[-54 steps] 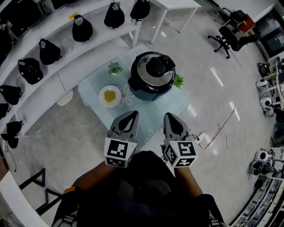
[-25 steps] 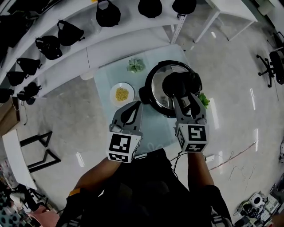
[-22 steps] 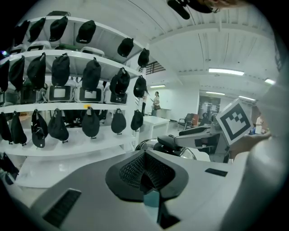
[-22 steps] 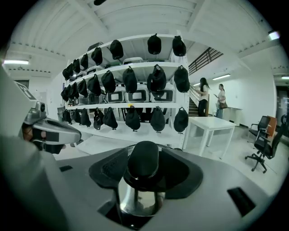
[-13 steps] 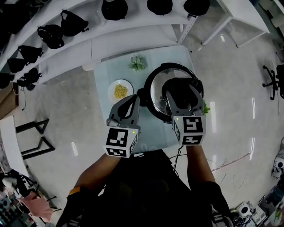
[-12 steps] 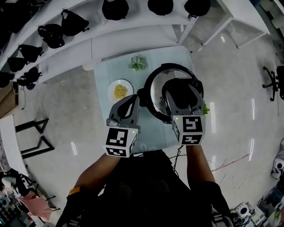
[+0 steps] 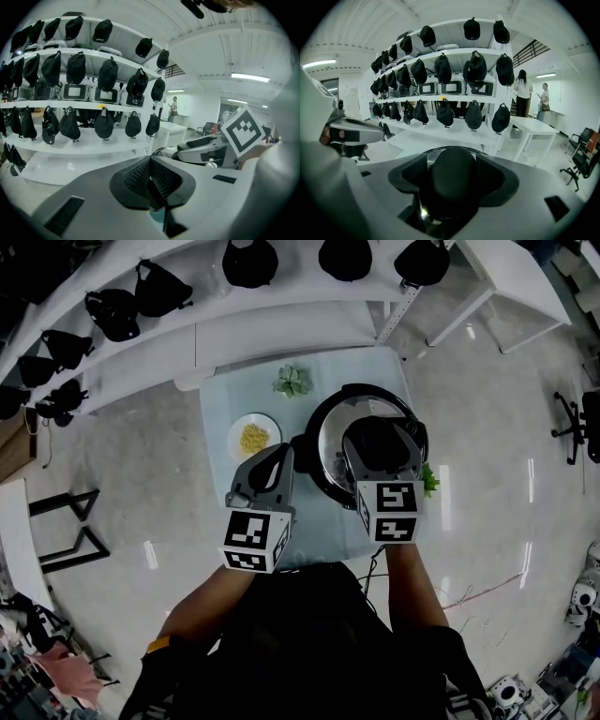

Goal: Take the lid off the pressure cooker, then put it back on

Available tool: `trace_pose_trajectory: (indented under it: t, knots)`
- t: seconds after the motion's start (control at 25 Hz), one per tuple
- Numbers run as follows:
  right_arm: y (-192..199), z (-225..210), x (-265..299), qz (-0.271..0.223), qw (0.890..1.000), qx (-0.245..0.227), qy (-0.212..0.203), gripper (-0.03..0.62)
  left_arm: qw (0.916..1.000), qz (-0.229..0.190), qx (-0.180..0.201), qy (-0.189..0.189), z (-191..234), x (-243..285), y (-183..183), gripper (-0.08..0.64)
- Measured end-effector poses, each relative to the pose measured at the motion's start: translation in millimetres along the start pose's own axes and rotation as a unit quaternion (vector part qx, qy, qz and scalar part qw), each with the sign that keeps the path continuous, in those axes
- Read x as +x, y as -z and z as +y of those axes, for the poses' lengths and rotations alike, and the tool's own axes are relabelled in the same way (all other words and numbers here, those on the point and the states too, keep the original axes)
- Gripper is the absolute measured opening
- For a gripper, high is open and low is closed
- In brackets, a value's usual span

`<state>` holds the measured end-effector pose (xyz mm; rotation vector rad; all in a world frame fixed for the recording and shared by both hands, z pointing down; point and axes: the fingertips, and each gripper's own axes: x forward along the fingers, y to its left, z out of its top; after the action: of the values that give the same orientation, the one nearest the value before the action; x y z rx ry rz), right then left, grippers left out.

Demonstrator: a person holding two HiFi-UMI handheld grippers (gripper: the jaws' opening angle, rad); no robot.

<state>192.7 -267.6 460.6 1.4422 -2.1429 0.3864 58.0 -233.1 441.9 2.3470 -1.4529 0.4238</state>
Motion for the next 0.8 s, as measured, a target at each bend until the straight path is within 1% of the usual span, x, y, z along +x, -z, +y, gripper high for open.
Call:
trace_pose_trajectory:
  t: [0.16, 0.28, 0.44, 0.52, 0.72, 0.8]
  knots:
    - [9, -1, 4, 0.020, 1.000, 0.017, 0.015, 0.321, 1.0000, 0.002, -0.001, 0.003, 0, 2, 2, 0.006]
    - [13, -3, 6, 0.029, 0.999, 0.013, 0.030, 0.322, 0.9999, 0.004, -0.001, 0.009, -2, 3, 1, 0.006]
    - [12, -4, 7, 0.029, 0.999, 0.012, 0.033, 0.328, 0.9999, 0.007, -0.001, 0.015, -2, 4, 2, 0.006]
    - [12, -4, 7, 0.028, 0.999, 0.011, 0.029, 0.328, 0.9998, 0.008, -0.001, 0.018, -3, 3, 3, 0.006]
    - [13, -3, 5, 0.025, 1.000, -0.006, -0.001, 0.325, 0.9997, 0.008, -0.003, 0.021, -3, 0, 4, 0.008]
    - [13, -2, 4, 0.023, 1.000, -0.007, -0.007, 0.327, 0.9998, 0.007, -0.003, 0.021, -3, -2, 3, 0.008]
